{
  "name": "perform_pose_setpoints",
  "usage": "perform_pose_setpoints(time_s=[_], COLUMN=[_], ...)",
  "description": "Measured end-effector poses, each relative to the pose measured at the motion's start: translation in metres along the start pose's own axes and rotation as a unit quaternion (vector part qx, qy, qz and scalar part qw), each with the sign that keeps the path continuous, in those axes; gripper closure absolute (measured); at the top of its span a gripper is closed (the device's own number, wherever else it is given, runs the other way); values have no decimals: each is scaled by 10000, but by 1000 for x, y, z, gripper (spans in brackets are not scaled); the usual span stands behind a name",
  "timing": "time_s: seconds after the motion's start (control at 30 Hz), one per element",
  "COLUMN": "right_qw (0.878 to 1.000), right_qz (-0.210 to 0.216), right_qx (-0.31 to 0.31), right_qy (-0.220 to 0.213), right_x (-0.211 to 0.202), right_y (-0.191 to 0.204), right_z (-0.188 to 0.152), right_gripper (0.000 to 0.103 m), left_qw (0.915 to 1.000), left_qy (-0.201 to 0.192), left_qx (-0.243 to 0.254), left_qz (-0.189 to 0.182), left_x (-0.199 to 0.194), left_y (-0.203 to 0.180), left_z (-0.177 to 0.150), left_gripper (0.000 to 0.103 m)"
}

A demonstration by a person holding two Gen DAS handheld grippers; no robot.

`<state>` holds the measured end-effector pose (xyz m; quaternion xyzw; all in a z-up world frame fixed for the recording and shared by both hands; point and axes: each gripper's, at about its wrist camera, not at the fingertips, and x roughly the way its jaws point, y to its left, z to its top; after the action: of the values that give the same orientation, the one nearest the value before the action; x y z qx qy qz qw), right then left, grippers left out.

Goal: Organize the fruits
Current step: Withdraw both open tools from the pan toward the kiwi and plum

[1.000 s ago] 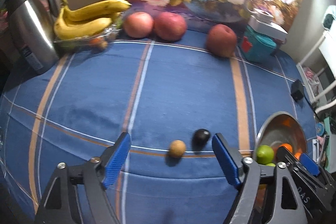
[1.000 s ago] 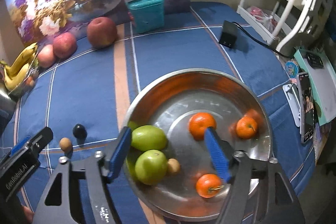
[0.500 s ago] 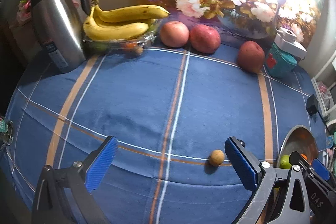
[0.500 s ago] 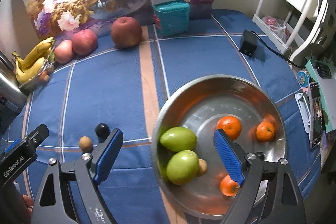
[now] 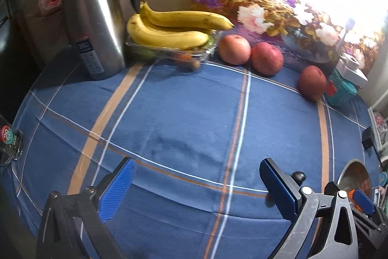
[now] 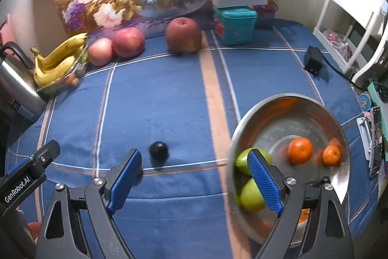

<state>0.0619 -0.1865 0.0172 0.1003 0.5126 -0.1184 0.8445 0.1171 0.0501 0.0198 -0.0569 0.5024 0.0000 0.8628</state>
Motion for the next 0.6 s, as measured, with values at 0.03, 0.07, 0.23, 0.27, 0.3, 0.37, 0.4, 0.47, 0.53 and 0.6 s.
perform_pose_setpoints(time_s=[0.03, 0.07, 0.23, 0.27, 0.3, 0.37, 0.4, 0.47, 0.53, 0.6], right_qw=[10000, 10000, 9992, 9990, 9989, 9989, 9989, 9989, 9989, 9991], right_qz=[27, 45, 233, 281, 292, 255, 259, 313, 355, 347], right_qx=[-32, -81, -329, -348, -366, -377, -367, -316, -243, -180], right_qy=[11, 17, 39, 53, 66, 84, 96, 130, 179, 170], right_x=[1, 3, 13, 16, 19, 23, 25, 30, 36, 41], right_y=[4, 8, 26, 27, 28, 29, 28, 27, 24, 21], right_z=[0, 0, -2, -2, -2, -1, -1, -1, -1, -1], right_gripper=[14, 14, 14, 14, 14, 14, 14, 14, 14, 14], left_qw=[10000, 10000, 9998, 9999, 9999, 9999, 9999, 9998, 9995, 9993], left_qy=[-10, -15, -29, -20, 6, 55, 90, 180, 284, 344], left_qx=[-38, -76, -172, -148, -116, -92, -89, -88, -83, -74], left_qz=[18, 23, 25, 33, 32, 21, 21, 3, -57, -122], left_x=[1, 1, 6, 8, 12, 16, 19, 26, 33, 40], left_y=[3, 6, 11, 10, 8, 6, 4, 2, -1, -3], left_z=[1, 2, 3, 3, 3, 2, 1, 0, -1, -2], left_gripper=[0, 0, 0, 0, 0, 0, 0, 0, 0, 0])
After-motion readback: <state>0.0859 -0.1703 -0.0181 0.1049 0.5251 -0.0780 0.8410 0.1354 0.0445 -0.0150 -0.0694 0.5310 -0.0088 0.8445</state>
